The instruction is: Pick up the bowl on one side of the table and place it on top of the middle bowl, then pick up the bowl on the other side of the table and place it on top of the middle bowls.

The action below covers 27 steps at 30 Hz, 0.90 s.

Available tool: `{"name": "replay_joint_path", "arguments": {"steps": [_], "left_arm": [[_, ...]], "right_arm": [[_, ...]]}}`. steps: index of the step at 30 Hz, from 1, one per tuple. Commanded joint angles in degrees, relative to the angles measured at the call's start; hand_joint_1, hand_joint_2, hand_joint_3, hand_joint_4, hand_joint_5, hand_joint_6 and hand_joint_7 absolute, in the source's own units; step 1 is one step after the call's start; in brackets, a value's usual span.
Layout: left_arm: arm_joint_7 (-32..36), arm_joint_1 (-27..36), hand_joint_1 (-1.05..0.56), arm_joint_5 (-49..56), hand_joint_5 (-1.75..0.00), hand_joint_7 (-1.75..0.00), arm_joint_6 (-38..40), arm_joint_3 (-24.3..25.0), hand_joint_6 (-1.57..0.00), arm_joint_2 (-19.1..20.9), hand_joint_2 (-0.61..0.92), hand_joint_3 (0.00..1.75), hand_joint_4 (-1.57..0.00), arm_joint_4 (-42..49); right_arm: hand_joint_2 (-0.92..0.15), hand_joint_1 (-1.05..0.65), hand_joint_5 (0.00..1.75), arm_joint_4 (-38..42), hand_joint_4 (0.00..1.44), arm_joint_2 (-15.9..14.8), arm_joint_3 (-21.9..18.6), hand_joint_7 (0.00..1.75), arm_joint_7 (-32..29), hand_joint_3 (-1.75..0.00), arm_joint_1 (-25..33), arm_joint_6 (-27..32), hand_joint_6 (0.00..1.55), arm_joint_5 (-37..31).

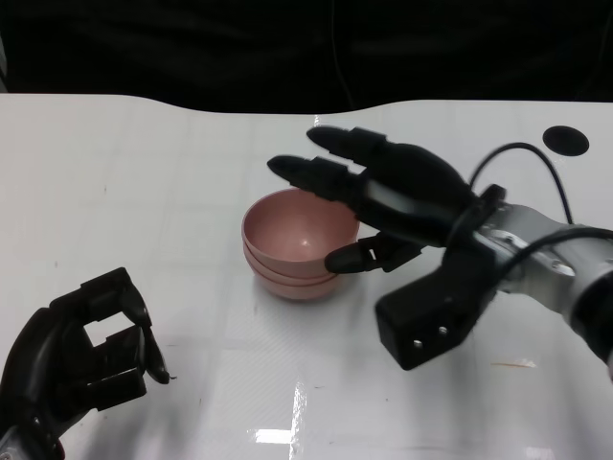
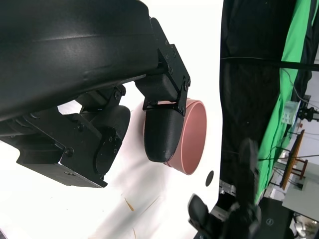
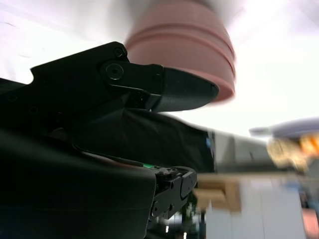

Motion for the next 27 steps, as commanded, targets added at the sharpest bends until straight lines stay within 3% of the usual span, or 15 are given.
{"name": "replay_joint_path", "arguments": {"steps": [1,4,8,12,16,17,18,21,22,25,27], "left_arm": [[-0.2,-0.2,0.22,-0.2,-1.75,-1.75,-0.3,0.8,-0.78,0.7,0.71,1.47,-0.79,0.4],[-0.6,-0.2,0.23,-0.6,-1.75,-1.75,-0.4,1.1,-0.78,0.7,0.73,1.48,-0.83,0.6],[-0.3,-0.1,0.22,-0.3,-1.75,-1.75,-0.5,1.1,-0.78,0.8,0.72,1.46,-0.86,0.4],[-0.4,-0.2,0.23,-0.1,-1.75,-1.75,-1.1,1.3,-0.78,0.7,0.72,1.46,-0.87,0.6],[-0.9,-0.3,0.23,-0.7,-1.75,-1.75,-1.4,1.5,-0.76,0.6,0.73,1.47,-0.89,1.0],[-0.7,-0.4,0.23,-0.5,-1.75,-1.75,-1.3,1.5,-0.76,0.7,0.72,1.47,-0.89,0.9],[-0.6,-0.4,0.23,-0.4,-1.75,-1.75,-1.2,1.4,-0.76,0.7,0.72,1.47,-0.89,0.9],[-0.9,-0.5,0.24,-0.5,-1.75,-1.75,-1.3,1.5,-0.75,0.8,0.72,1.47,-0.89,1.2],[-0.8,-0.5,0.24,-0.6,-1.75,-1.75,-1.3,1.6,-0.75,0.7,0.72,1.47,-0.89,1.2],[-1.2,-0.5,0.25,-0.5,-1.75,-1.75,-1.7,1.5,-0.75,0.8,0.72,1.47,-0.89,1.5],[-1.7,-0.4,0.25,-0.9,-1.75,-1.75,-1.9,1.6,-0.76,0.8,0.73,1.48,-0.89,1.7]], "right_arm": [[-0.92,-0.61,0.09,-3.8,0.21,-3.8,-4.0,0.08,-3.9,-0.28,5.5,-2.3,0.34,2.8],[-0.92,-0.54,0.13,-6.4,0.3,-5.5,-7.2,0.09,-5.6,-0.26,9.4,-3.9,0.41,4.7],[-0.92,-0.41,0.19,-10.1,0.58,-7.0,-12.5,0.09,-7.0,-0.14,16.3,-6.1,0.59,9.2],[-0.92,-0.19,0.25,-13.0,0.81,-6.6,-16.8,0.11,-8.0,-0.11,24.1,-10.3,0.72,14.2],[-0.92,-0.05,0.42,-16.1,1.04,-4.3,-20.7,0.14,-9.1,-0.15,31.9,-13.5,1.02,18.4],[-0.92,-0.07,0.59,-17.2,1.06,-3.3,-21.7,0.13,-7.6,-0.18,34.3,-13.6,1.12,21.5],[-0.92,-0.1,0.88,-18.2,1.04,-2.4,-22.4,0.11,-5.8,-0.23,36.2,-13.5,1.22,24.4],[-0.87,-0.12,1.33,-25.2,0.97,0.0,-23.6,0.17,3.3,-0.47,43.7,-8.5,1.32,37.1],[-0.85,-0.13,1.38,-28.1,0.93,0.5,-24.0,0.25,6.3,-0.55,46.0,-5.8,1.28,40.6],[-0.79,-0.11,1.47,-36.7,0.83,1.5,-25.3,0.89,13.9,-0.76,51.7,3.0,0.96,49.9],[-0.77,-0.09,1.53,-39.7,0.8,2.7,-26.6,1.1,18.1,-0.8,53.8,6.7,0.88,55.2]]}}
